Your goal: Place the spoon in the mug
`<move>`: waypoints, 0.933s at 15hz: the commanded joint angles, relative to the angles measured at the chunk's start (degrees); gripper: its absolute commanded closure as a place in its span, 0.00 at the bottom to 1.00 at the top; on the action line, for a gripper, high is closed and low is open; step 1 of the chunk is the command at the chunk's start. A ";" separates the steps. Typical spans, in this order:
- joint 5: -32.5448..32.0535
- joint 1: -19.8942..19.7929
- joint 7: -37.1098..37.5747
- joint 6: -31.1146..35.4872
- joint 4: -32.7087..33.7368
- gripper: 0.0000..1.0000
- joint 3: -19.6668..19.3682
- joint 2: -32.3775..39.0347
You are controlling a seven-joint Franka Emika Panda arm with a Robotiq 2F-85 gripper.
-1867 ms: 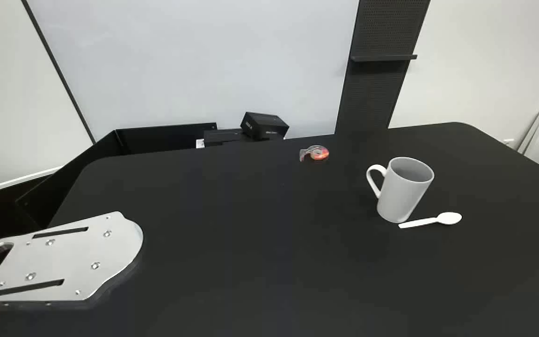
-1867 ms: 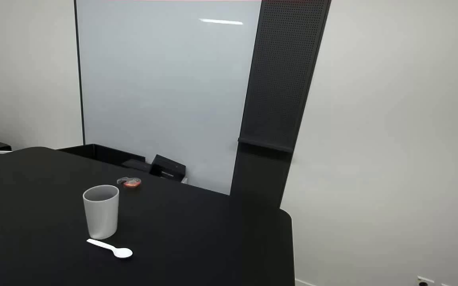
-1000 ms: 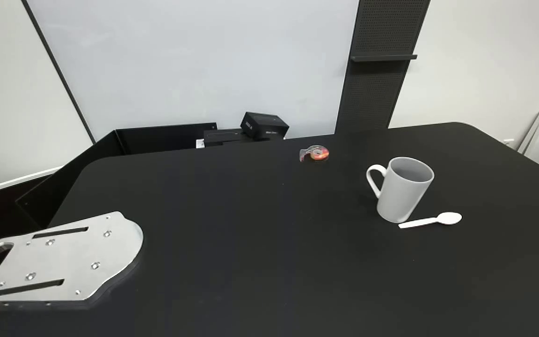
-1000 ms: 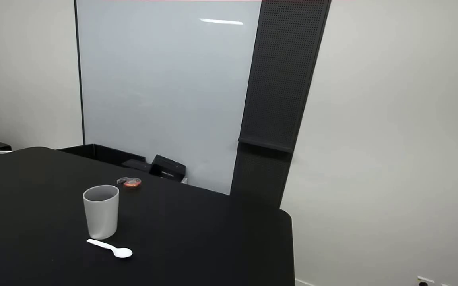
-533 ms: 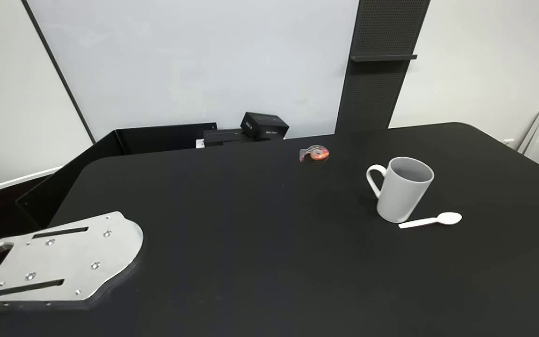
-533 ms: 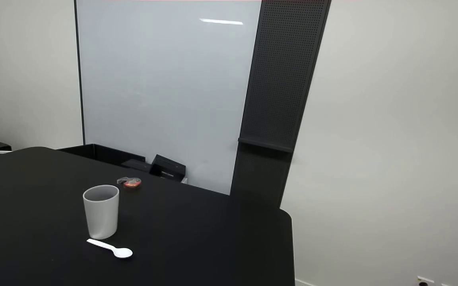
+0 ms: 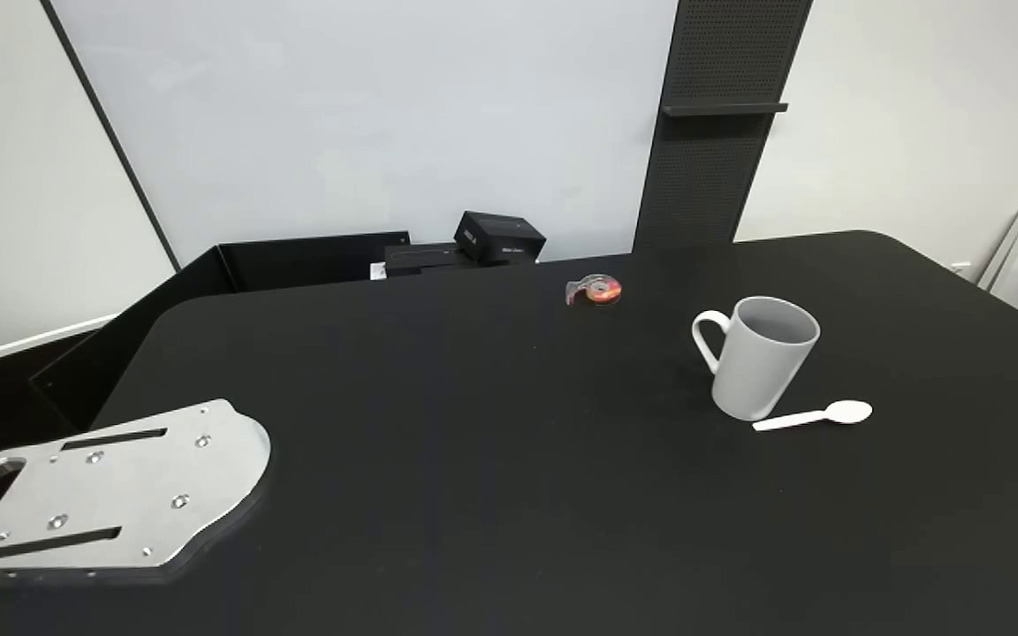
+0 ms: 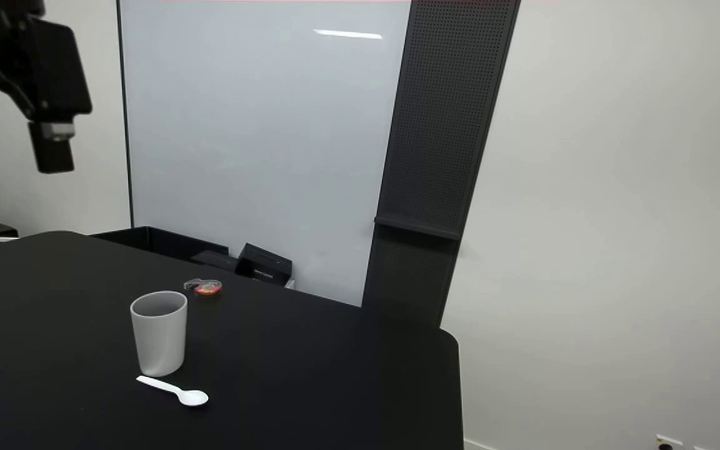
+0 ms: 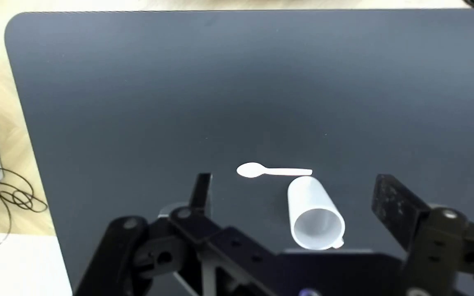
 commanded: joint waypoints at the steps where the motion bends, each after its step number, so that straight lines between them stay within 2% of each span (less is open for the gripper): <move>1: 0.34 -3.11 8.20 2.38 5.21 0.00 0.01 7.74; 8: -0.06 -7.32 23.54 7.07 13.16 0.00 -0.02 20.60; 14: -0.74 -6.86 40.57 10.18 20.74 0.00 -0.39 31.87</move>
